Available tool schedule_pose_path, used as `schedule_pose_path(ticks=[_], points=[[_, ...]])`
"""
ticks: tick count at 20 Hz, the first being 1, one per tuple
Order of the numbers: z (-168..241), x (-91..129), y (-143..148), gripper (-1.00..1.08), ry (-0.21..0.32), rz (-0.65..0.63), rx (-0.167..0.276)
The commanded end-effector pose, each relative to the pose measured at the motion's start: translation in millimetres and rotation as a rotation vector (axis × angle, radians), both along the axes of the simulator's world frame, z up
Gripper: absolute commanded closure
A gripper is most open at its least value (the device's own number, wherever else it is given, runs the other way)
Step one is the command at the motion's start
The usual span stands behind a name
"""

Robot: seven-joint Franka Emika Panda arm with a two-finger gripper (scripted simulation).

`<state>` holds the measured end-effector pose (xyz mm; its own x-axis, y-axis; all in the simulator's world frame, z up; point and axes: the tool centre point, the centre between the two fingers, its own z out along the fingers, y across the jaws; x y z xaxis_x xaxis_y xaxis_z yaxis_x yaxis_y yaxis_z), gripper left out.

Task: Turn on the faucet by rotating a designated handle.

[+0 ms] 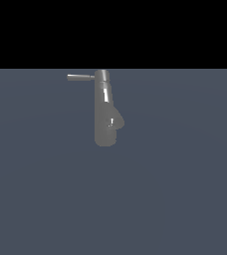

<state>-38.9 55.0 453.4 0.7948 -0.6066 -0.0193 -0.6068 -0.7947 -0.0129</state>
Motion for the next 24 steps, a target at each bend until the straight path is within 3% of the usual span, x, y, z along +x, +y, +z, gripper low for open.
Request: schedule_pose_path(ticks=[1,13,24], points=[[-10.1,16.8,5.9,1.08,0.006,-0.059,-0.003],[-71.6,89.7,37.0,1.08,0.028,-0.331,-0.034],[-145.4,143.7,69.7,1.08,0.034,-0.574,-0.074]])
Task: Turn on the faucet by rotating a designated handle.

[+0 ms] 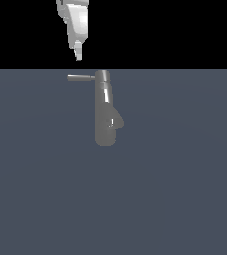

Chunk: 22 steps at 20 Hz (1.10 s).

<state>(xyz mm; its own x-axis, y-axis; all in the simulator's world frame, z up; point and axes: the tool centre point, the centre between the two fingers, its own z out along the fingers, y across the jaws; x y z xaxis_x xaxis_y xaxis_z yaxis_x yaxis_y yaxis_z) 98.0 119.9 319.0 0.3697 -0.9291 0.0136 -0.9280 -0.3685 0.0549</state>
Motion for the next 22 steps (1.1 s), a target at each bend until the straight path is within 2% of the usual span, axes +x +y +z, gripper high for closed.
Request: schedule_pose_path(ticks=[1,12,22], points=[[-18.0,10.7,7.6,1.08,0.000,-0.054,-0.011],[-72.9,35.8,29.7,1.08,-0.001,-0.202,-0.044],[-83.2,39.5,34.0,1.08,-0.002,-0.228,-0.050]])
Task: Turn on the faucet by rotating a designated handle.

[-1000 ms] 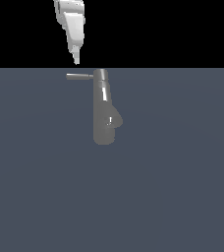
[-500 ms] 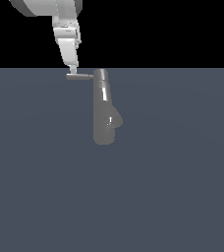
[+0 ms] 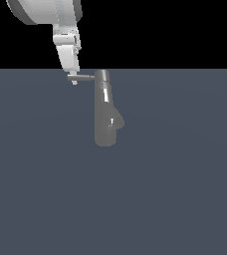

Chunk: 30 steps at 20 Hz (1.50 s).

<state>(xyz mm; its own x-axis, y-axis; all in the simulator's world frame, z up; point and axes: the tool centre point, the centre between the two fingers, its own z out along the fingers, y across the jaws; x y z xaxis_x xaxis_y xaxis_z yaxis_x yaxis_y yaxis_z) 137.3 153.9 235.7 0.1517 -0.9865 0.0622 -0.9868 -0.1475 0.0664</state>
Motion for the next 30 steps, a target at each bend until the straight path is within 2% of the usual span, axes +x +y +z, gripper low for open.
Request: schedule_pose_path(ticks=[1,30], points=[[-0.1,0.1,-0.2,1.08,0.000,0.000,0.000],[33.2,-67.4,-10.0,1.08,0.000,-0.001,0.000]])
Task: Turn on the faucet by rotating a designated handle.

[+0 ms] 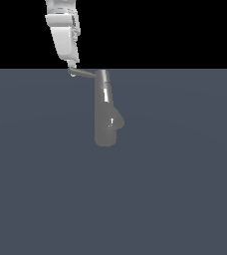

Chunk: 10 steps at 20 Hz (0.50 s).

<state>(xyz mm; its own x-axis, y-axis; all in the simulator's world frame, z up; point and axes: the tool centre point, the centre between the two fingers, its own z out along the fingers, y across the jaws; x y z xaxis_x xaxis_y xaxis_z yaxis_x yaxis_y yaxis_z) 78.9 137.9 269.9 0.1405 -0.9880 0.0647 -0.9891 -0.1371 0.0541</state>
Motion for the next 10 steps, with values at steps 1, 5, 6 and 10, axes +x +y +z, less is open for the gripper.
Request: schedule_pose_path(ticks=[1,5,6,10], points=[[0.3,-11.7,5.6,1.08,0.012,0.010,0.001],[5.1,-11.5,3.9,1.08,0.002,0.007,0.002],[6.4,-13.8,1.1,1.08,0.002,0.007,0.002],[10.5,-22.5,-10.1,1.08,0.004,0.008,0.002]])
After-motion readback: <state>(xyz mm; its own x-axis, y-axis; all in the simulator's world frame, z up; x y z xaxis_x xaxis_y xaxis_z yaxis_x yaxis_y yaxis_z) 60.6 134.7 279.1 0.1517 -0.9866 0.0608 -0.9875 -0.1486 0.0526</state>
